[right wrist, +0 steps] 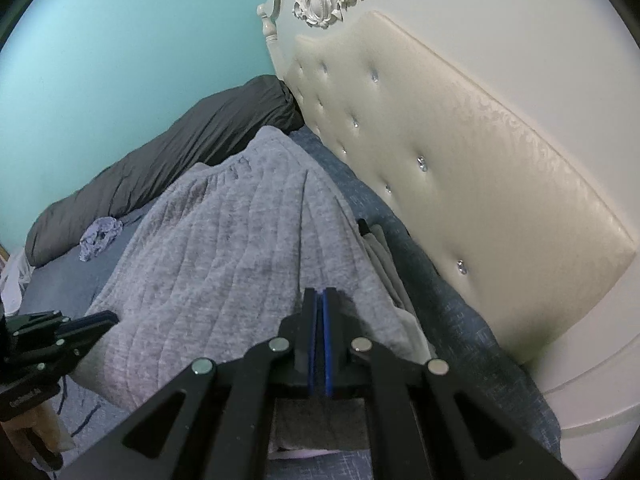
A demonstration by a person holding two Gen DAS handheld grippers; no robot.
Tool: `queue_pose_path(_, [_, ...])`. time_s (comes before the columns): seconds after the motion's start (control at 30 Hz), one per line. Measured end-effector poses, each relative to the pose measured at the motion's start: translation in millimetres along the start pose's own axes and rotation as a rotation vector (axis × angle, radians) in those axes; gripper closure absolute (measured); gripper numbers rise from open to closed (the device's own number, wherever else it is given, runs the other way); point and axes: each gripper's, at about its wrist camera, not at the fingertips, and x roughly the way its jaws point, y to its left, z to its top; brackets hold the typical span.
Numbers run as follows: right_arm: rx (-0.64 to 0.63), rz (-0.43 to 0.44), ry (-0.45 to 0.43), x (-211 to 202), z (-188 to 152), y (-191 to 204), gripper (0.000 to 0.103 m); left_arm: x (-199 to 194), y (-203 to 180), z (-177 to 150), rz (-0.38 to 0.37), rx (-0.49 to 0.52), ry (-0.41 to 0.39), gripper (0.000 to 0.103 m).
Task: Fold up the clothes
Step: 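Lower the sweatshirt onto the clothes stack with both grippers and open them, then withdraw both grippers away from the stacked clothes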
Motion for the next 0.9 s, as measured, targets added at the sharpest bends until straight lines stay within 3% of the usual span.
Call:
queue_pose_path(0.33, [-0.014,0.027,-0.062,-43.3,4.1,12.0,0.102,-36.5,-5.3,9.6,0.002,-0.017,-0.056,0.095])
queue_pose_path(0.9, [0.021,0.038,-0.122,-120.6,-10.3,38.7,0.1,-123.8,-44.9,-4.1,0.031,0.002,-0.114,0.093])
